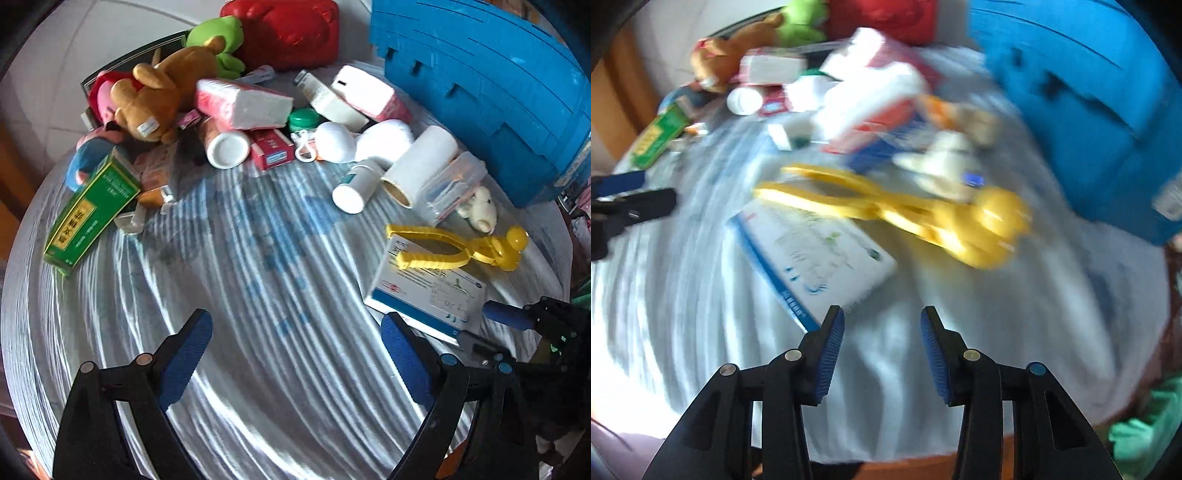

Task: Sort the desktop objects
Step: 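Grasp the white paracetamol box with left tool while right tool grasps the yellow duck toy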

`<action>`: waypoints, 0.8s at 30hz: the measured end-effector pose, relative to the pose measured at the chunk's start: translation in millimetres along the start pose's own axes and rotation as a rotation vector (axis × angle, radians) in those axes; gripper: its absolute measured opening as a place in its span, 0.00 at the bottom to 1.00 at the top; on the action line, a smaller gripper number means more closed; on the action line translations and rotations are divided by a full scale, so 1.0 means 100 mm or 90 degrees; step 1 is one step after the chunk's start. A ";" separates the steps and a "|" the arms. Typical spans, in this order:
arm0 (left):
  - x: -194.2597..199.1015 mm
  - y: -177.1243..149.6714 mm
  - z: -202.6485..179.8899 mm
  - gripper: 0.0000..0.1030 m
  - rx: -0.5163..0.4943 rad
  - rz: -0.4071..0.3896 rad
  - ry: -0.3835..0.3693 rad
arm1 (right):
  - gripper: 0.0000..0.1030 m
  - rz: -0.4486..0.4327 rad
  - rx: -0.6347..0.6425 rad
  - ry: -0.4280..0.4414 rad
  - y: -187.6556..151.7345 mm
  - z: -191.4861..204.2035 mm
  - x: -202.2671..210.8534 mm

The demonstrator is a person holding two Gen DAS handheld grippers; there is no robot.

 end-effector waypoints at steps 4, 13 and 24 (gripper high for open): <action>-0.04 -0.04 0.27 0.91 0.047 0.013 0.032 | 0.48 -0.014 0.037 0.112 0.34 0.65 -0.26; -0.14 0.14 0.10 0.91 0.128 0.007 0.027 | 0.48 -0.083 -0.023 0.089 0.57 0.09 0.14; -0.75 0.26 -0.54 0.98 0.158 0.043 0.059 | 0.77 -0.067 -0.100 -0.031 0.31 -1.36 0.42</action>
Point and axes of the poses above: each gripper's, at about its wrist camera, not at the fingertips, and x roughly against the way its jaws point, z to its left, y to its top, the point moved 5 cm from there along -x, roughly the way its jaws point, and after that the axes turned 7 degrees about -z, right-handed, at the moved point
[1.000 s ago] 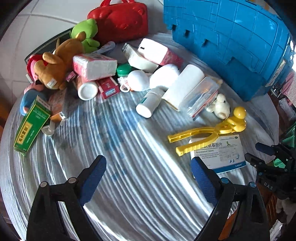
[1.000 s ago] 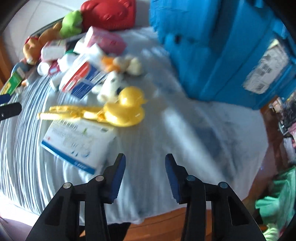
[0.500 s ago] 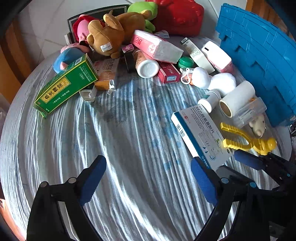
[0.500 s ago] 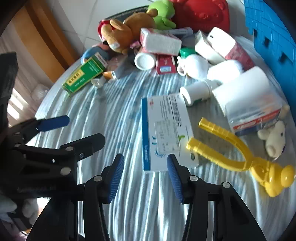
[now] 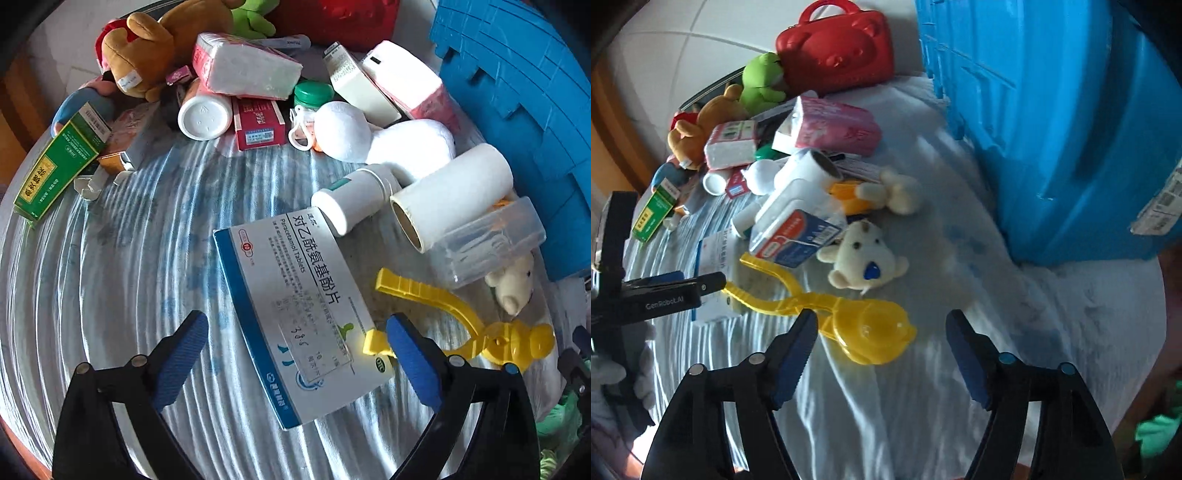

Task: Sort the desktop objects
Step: 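Grasp the white paracetamol box with left tool while right tool grasps the yellow duck toy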

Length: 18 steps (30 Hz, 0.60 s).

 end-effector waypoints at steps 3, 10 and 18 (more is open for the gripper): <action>-0.18 0.06 0.04 0.99 0.015 0.018 0.026 | 0.81 0.010 -0.013 0.017 -0.06 -0.01 -0.08; -0.23 -0.01 -0.08 0.79 -0.027 0.028 0.023 | 0.81 0.027 -0.064 0.056 -0.14 0.04 -0.37; 0.26 0.07 0.18 0.77 -0.031 -0.043 0.030 | 0.58 0.000 -0.020 0.073 0.02 0.28 -0.31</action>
Point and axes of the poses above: each gripper's, at about its wrist camera, not at the fingertips, and x roughly against the way its jaws point, z to its left, y to its top, the point moved 5 cm from there along -x, roughly the way its jaws point, and after that the axes turned 7 degrees about -z, right-handed, at the moved point
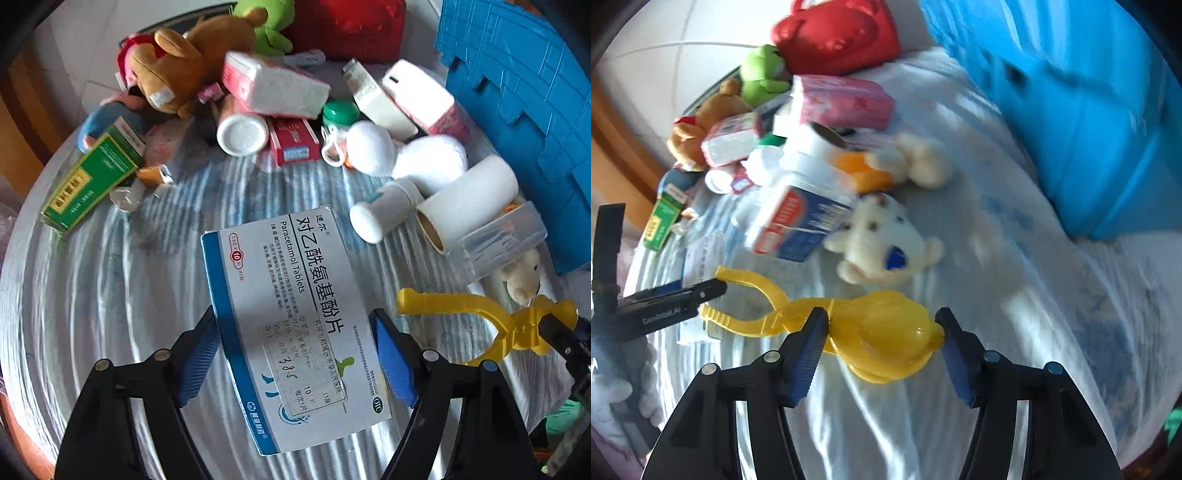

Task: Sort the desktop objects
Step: 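Grasp the white paracetamol box with left tool while right tool grasps the yellow duck toy, then carry the paracetamol box and yellow duck toy over the blue crate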

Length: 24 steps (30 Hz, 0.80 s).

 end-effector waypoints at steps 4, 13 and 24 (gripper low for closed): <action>0.41 0.28 0.17 0.77 0.009 -0.080 0.006 | 0.58 -0.084 0.079 0.013 0.44 0.37 0.39; 1.30 1.20 0.37 0.72 0.006 -0.256 -0.028 | 0.38 -0.270 0.163 0.026 1.54 0.91 1.31; 1.67 1.76 0.08 0.72 -0.029 -0.334 -0.049 | 0.38 -0.391 0.159 -0.024 2.36 0.69 1.96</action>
Point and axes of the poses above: each gripper's, at about its wrist camera, not at the fingertips, and x roughly against the way its jaws point, z to its left, y to its top, the point moved 5 cm from there along -x, roughly the way its jaws point, and after that the axes turned 7 degrees about -z, right-handed, at the moved point
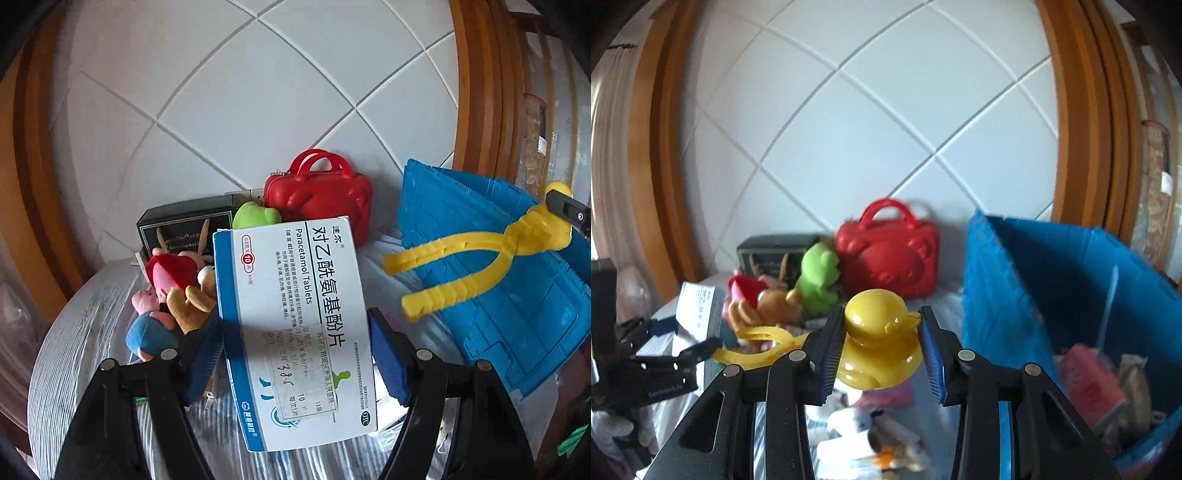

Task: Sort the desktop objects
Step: 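Carry the paracetamol box and yellow duck toy over the blue crate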

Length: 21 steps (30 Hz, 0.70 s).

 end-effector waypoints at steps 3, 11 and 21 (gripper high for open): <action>0.04 0.16 -0.21 0.72 -0.013 -0.023 -0.020 | 0.38 -0.035 0.000 -0.049 0.21 -0.32 0.16; 0.07 0.78 -1.31 0.72 -0.058 -0.081 -0.130 | 0.38 -0.117 0.006 -0.238 0.70 -1.35 0.73; -0.08 1.07 -3.03 0.72 -0.124 -0.049 -0.254 | 0.38 -0.055 0.003 -0.409 0.36 -2.40 0.76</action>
Point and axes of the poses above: each gripper's, at about its wrist camera, not at the fingertips, and x roughly against the way its jaws point, z to its left, y to its top, the point moved 5 cm from there along -x, roughly the way its jaws point, and after that the axes turned 7 degrees about -z, right-handed, at the moved point
